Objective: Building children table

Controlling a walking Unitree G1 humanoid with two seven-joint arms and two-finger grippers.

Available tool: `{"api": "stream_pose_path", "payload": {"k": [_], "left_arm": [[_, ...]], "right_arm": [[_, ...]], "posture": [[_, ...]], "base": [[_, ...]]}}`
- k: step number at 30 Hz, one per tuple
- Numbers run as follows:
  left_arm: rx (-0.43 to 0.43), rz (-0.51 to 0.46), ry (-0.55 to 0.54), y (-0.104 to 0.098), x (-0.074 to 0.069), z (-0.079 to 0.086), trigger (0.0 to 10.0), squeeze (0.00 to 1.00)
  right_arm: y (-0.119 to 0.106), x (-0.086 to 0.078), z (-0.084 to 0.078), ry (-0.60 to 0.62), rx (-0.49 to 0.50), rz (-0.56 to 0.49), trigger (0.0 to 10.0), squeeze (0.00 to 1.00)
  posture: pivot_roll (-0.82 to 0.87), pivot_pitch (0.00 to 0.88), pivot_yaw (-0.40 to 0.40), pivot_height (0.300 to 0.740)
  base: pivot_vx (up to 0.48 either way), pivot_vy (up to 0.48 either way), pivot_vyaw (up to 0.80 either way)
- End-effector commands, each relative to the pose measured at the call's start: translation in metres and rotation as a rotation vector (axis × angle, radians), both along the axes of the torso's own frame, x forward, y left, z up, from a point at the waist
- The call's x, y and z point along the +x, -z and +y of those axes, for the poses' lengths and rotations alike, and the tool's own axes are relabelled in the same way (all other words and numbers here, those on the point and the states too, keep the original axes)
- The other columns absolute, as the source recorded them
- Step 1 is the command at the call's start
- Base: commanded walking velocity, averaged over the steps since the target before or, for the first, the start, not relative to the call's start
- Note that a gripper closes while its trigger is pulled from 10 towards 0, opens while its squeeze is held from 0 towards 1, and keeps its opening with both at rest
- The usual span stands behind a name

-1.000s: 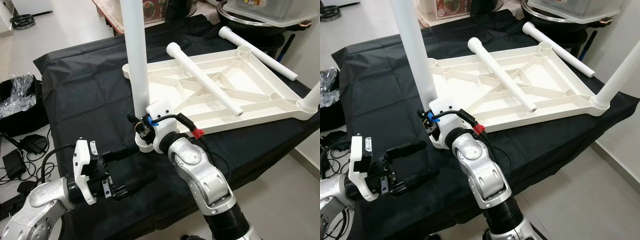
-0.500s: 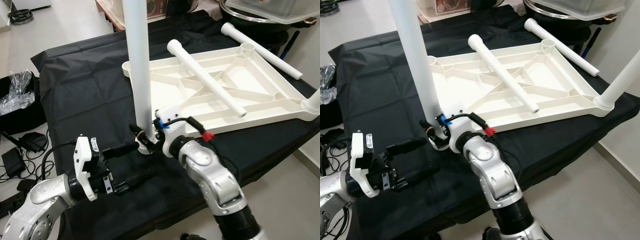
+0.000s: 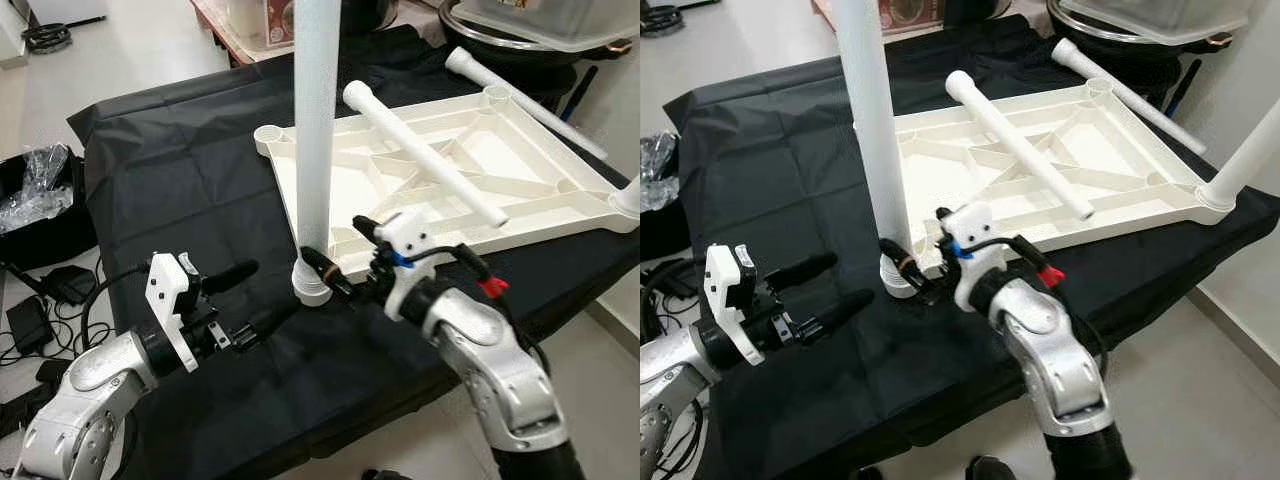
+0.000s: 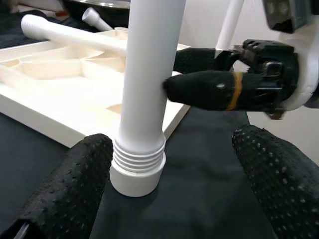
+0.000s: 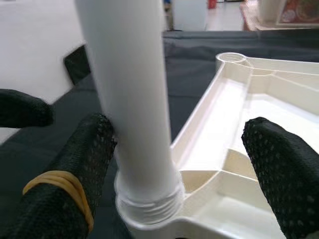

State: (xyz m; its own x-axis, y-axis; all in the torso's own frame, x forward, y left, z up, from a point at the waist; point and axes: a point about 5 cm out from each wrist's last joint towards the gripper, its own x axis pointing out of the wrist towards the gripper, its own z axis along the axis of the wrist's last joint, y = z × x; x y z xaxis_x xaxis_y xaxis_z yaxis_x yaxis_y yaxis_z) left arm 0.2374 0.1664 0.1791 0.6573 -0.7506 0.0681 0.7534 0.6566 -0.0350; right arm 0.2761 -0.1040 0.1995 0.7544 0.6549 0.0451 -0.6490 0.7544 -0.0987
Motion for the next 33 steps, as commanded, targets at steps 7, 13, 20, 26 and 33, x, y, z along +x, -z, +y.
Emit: {"api": "stream_pose_path", "payload": {"k": [7, 13, 20, 26, 33], "left_arm": [[0.016, 0.004, -0.008, 0.003, 0.001, -0.002, 10.0, 0.00], [0.005, -0.003, -0.024, 0.003, 0.004, -0.003, 10.0, 0.00], [0.003, -0.007, -0.070, 0.007, 0.011, -0.006, 10.0, 0.00], [0.006, -0.014, -0.120, 0.006, 0.016, -0.001, 10.0, 0.00], [0.022, -0.018, -0.269, 0.008, 0.023, 0.014, 10.0, 0.00]], "right_arm": [[-0.004, -0.011, -0.005, -0.096, 0.093, 0.010, 10.0, 0.00], [-0.013, -0.010, -0.019, -0.088, 0.193, 0.021, 10.0, 0.00], [-0.002, 0.000, -0.045, 0.079, 0.146, 0.024, 10.0, 0.00], [0.008, -0.001, -0.046, 0.092, 0.108, 0.042, 10.0, 0.00], [0.018, -0.009, -0.037, 0.005, 0.065, 0.074, 10.0, 0.00]], "posture": [[-0.04, 0.160, 0.011, 0.740], [-0.04, 0.145, 0.002, 0.740], [-0.05, 0.133, 0.005, 0.740], [-0.04, 0.130, 0.005, 0.740], [-0.03, 0.130, -0.001, 0.740]], "base": [[0.000, 0.000, 0.00], [0.000, 0.000, 0.00], [0.000, 0.000, 0.00], [0.000, 0.000, 0.00], [0.000, 0.000, 0.00]]}}
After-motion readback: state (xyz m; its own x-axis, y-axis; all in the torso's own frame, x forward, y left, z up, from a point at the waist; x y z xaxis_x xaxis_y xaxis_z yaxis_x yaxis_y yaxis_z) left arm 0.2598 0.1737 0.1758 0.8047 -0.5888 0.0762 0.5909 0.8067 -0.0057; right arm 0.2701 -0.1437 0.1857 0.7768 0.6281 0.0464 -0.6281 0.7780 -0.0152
